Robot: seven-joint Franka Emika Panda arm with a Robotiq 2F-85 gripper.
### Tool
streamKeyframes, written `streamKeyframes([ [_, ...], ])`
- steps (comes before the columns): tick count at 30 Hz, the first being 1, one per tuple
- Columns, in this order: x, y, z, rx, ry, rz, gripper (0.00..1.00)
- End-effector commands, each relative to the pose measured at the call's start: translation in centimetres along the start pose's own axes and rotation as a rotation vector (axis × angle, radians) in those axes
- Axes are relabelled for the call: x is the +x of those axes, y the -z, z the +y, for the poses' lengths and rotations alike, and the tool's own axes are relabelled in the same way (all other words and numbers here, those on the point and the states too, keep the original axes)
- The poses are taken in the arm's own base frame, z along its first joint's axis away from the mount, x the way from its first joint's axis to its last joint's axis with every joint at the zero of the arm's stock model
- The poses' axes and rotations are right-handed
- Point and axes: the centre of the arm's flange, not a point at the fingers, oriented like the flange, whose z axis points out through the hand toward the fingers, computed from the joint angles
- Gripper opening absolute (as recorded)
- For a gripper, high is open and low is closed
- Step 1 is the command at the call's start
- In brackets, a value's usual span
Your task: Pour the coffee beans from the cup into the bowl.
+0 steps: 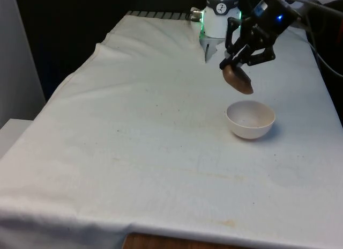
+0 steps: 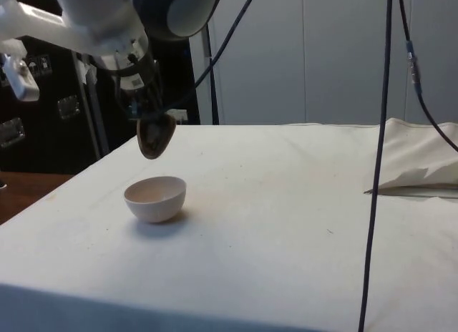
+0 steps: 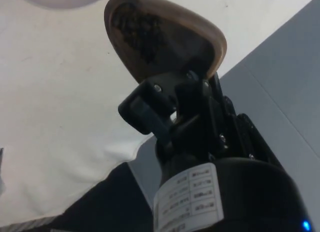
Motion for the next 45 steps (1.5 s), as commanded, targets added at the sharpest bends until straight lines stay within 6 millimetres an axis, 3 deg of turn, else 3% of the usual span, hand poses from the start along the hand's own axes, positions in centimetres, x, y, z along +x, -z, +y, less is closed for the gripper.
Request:
streamKeyframes([
  [1,0.1,0.1,-0.1,-0.014,0.000,-0.002,0.00],
  [45,0.1,3.2,-5.5,-0.340,0.043,0.005,0.00],
])
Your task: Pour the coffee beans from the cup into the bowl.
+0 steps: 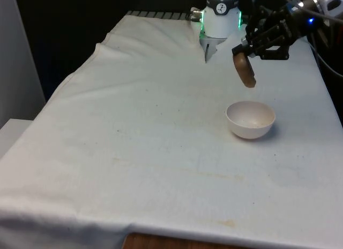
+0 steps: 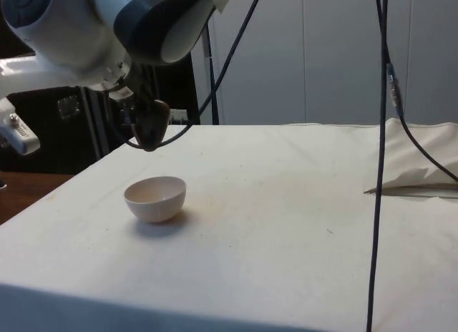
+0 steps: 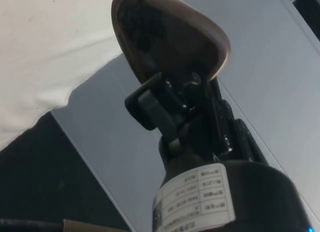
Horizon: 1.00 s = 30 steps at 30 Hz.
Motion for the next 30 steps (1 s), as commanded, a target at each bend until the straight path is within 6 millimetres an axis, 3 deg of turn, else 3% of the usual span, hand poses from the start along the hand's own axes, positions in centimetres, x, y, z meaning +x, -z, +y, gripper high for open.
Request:
streamKeyframes([
  [1,0.0,0.1,-0.1,-0.006,0.001,0.001,0.00],
  [30,0.2,1.7,-3.7,-0.236,0.022,0.005,0.00],
])
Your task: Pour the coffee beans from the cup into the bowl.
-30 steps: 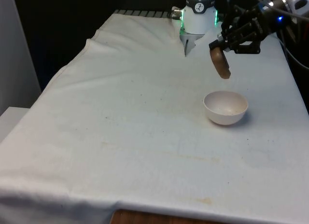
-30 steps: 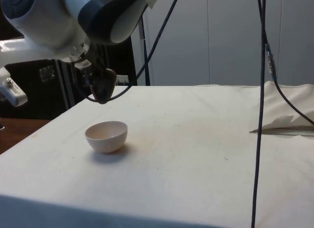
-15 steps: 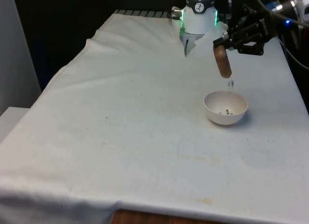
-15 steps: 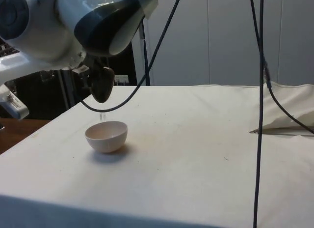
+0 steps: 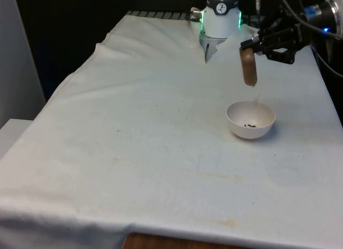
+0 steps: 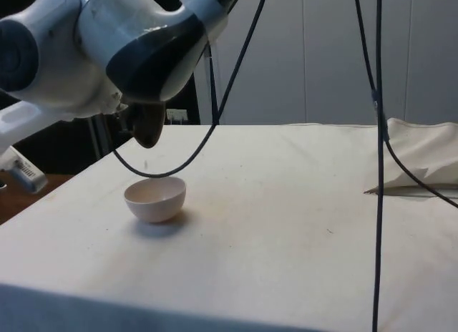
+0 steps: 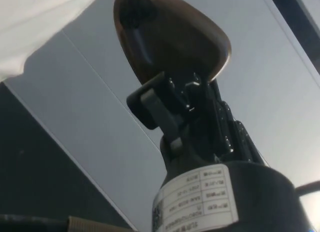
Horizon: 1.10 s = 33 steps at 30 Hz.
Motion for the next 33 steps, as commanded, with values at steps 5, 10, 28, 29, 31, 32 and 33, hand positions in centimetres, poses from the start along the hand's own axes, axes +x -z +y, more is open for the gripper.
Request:
streamKeyframes([
  [5,0.0,0.1,-0.4,-0.041,0.005,0.001,0.00],
  [10,-0.1,0.3,-1.1,-0.085,0.013,-0.003,0.00],
  [28,-0.1,0.3,-2.8,-0.206,0.028,0.018,0.00],
  [29,-0.1,0.3,-2.9,-0.214,0.028,0.020,0.00],
  [31,-0.2,0.2,-2.8,-0.208,0.023,0.028,0.00],
  [32,-0.2,0.4,-3.0,-0.225,0.027,0.025,0.00],
  [33,-0.3,0.6,-3.1,-0.228,0.026,0.030,0.00],
])
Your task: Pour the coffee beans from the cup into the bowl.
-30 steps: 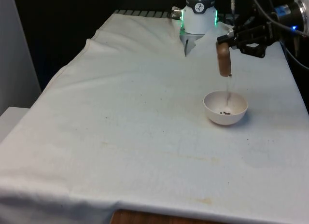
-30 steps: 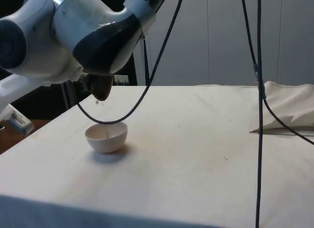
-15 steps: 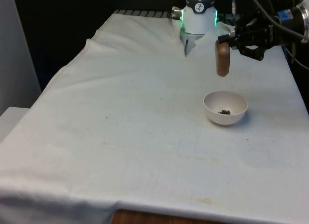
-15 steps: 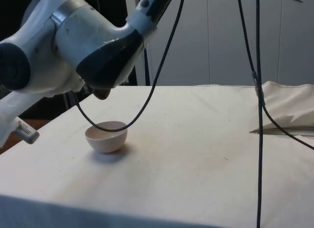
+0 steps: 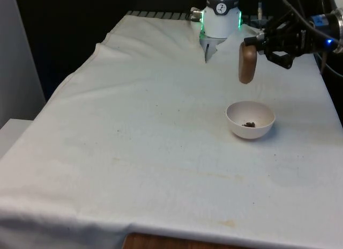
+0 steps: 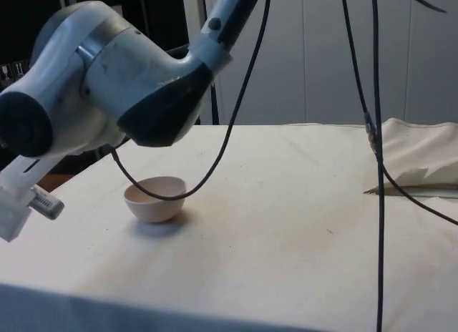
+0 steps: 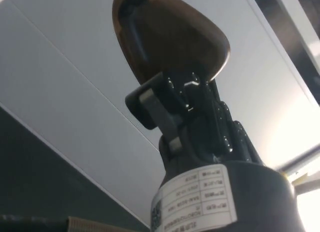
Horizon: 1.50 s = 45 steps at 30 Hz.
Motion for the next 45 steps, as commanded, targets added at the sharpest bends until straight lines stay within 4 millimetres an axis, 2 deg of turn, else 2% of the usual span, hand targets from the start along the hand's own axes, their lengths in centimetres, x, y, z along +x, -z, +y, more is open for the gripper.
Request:
streamKeyframes([
  [1,-0.1,0.3,0.0,-0.012,-0.001,0.004,0.00],
  [26,-1.3,2.5,-1.0,-0.102,-0.047,0.112,0.00],
  [34,-2.2,3.4,-1.9,-0.137,-0.056,0.149,0.00],
  [45,-2.9,3.9,-2.4,-0.167,-0.074,0.188,0.00],
])
